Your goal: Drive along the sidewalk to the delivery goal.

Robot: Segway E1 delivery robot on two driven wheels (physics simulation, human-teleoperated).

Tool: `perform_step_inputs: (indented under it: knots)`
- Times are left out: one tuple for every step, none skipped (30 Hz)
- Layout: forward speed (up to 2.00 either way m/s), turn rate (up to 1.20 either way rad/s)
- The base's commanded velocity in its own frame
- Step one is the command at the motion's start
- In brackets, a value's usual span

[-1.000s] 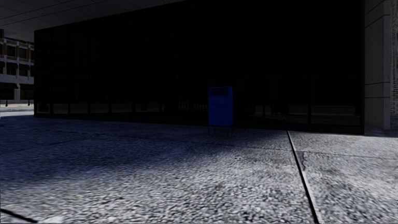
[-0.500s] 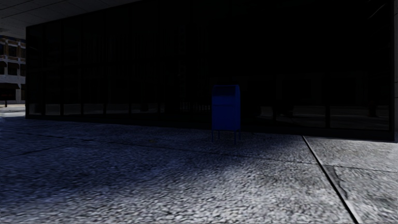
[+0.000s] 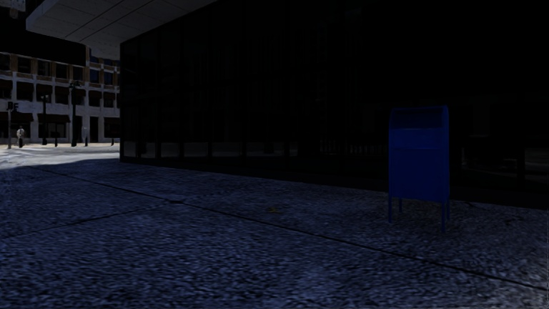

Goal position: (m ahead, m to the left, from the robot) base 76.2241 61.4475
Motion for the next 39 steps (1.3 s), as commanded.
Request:
perform_step_inputs:
  knots:
    - [2.0,0.74]
    - [2.0,0.74]
    - [2.0,0.74]
    - [2.0,0.74]
    - [2.0,0.74]
    - [2.0,0.74]
    - [2.0,0.74]
    - [2.0,0.74]
    - [2.0,0.74]
    - [2.0,0.74]
    - [2.0,0.74]
    - [2.0,0.74]
    - [2.0,0.74]
    - [2.0,0.74]
    - [2.0,0.74]
    - [2.0,0.74]
    - [2.0,0.74]
    - [2.0,0.74]
    - [2.0,0.74]
    - [2.0,0.73]
    - [2.0,0.69]
    - [2.0,0.69]
    - [2.0,0.69]
    - [2.0,0.68]
    - [2.0,0.68]
    - [2.0,0.68]
    - [2.0,0.68]
    - [2.0,0.62]
    - [2.0,0.55]
    - [2.0,0.43]
    - [2.0,0.4]
    - [2.0,0.4]
    - [2.0,0.0]
    - [2.0,0.0]
    - [2.0,0.0]
    - [2.0,0.0]
    - [2.0,0.0]
    - [2.0,0.0]
    - [2.0,0.0]
